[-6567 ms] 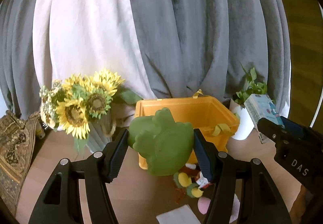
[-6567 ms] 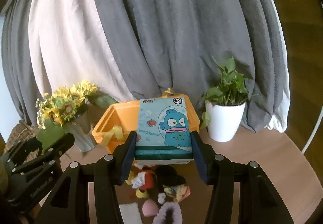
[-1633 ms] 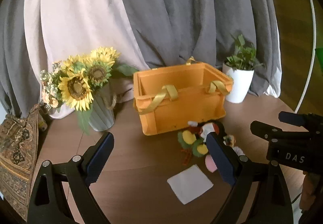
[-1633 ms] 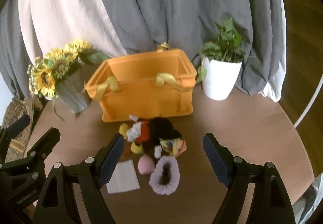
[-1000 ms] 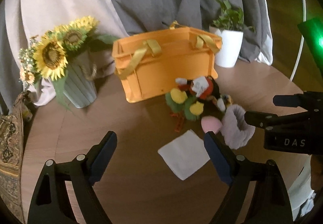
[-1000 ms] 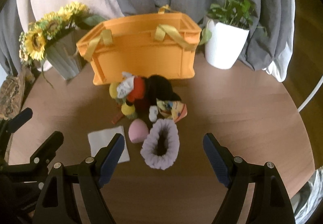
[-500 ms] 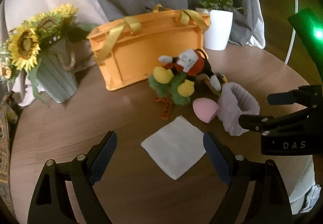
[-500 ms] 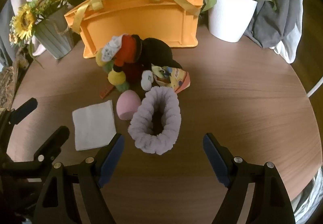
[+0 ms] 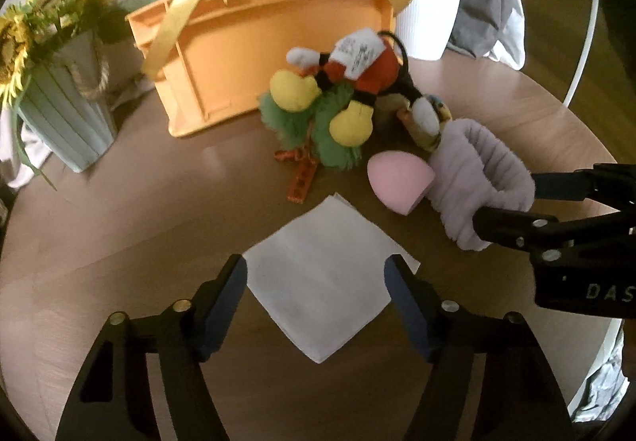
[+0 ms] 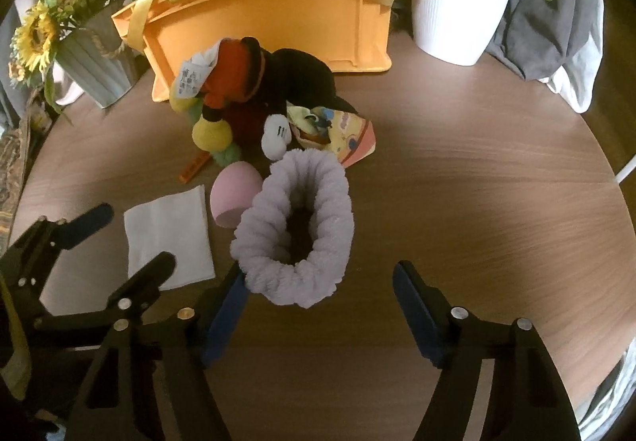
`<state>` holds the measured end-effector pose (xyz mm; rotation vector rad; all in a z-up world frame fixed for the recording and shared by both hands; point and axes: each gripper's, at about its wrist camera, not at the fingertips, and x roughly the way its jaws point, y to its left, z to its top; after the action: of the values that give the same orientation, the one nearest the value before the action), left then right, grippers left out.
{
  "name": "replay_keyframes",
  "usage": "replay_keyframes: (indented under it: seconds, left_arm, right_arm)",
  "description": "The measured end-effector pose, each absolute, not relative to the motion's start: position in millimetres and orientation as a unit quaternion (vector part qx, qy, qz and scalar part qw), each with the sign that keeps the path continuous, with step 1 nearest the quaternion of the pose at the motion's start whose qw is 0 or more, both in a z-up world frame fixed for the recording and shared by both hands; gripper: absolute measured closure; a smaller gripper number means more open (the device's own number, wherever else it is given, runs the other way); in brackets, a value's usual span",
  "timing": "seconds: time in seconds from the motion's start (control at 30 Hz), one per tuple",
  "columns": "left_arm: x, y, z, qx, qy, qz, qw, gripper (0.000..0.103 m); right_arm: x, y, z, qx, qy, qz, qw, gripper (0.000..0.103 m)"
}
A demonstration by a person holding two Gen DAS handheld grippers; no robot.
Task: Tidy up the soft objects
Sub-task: 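Grasp the white napkin with the left gripper while the right grasps the lavender hair band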
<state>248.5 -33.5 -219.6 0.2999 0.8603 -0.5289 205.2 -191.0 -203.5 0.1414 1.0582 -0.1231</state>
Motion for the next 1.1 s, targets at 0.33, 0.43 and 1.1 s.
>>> replay_keyframes:
  seconds: [0.33, 0.43, 1.1]
  left_arm:
    - [246, -35, -228, 0.122, 0.431, -0.253, 0.857, 0.059]
    - [245, -35, -227, 0.116, 0.432, -0.249, 0.859, 0.074]
    - [223, -19, -175, 0.047, 0.404, -0.231, 0.884, 0.093]
  right_arm:
    - [206, -187, -205, 0.067, 0.503, -0.034, 0.861, 0.057]
    - [206, -187, -205, 0.068, 0.503, -0.029, 0.861, 0.063]
    - [187, -193, -183, 0.087, 0.482, -0.004, 0.872, 0.076]
